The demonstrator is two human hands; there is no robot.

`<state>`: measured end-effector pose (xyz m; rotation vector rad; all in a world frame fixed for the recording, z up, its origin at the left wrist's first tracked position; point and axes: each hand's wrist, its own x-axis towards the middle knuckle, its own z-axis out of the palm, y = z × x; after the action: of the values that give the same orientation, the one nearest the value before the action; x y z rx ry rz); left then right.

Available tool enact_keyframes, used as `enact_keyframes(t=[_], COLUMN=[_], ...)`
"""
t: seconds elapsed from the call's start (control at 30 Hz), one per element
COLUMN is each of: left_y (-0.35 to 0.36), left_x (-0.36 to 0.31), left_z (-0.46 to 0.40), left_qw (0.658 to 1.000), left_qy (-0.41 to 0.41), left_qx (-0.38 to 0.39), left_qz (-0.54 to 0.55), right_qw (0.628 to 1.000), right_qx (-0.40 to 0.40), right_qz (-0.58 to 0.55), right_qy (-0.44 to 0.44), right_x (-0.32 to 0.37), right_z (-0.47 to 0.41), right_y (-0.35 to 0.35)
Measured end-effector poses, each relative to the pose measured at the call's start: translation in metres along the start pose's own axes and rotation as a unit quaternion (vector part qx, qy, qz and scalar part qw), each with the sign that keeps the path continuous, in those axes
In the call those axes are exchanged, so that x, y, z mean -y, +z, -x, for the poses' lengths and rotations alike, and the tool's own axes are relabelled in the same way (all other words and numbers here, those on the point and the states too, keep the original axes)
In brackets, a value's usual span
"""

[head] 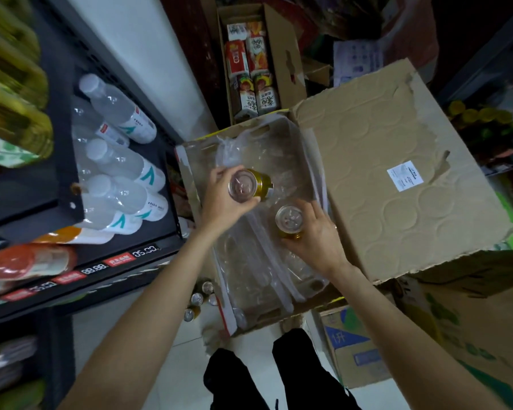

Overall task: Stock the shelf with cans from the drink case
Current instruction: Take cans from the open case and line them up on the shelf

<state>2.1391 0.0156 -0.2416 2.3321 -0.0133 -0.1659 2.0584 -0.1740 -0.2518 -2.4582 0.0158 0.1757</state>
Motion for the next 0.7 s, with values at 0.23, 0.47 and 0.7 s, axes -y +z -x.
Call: enact_keyframes(t=[0.23, 0.47, 0.7], left_y=[-0.050, -0.098, -0.173], left_x=[-0.006, -0.013, -0.035], left_z=[0.076, 0.129, 0.196], left_qw=[0.985, 0.937, 0.839], left_qy=[-0.020, -0.108, -0.100], left_qx=[-0.065, -0.150, -0.182], left_qz=[0.157, 0.296, 0.502], right_qw=[0.992, 0.976, 0.843], right_qx=[-0.046, -0.047, 0.174], right_qz=[-0.117, -0.212, -0.508], right_qy=[-0.018, -0.035, 0.013], right_x=[0.046, 0.095, 0.176], right_z=[0.024, 0.035, 0.041], right_y=[-0.025, -0.040, -0.070])
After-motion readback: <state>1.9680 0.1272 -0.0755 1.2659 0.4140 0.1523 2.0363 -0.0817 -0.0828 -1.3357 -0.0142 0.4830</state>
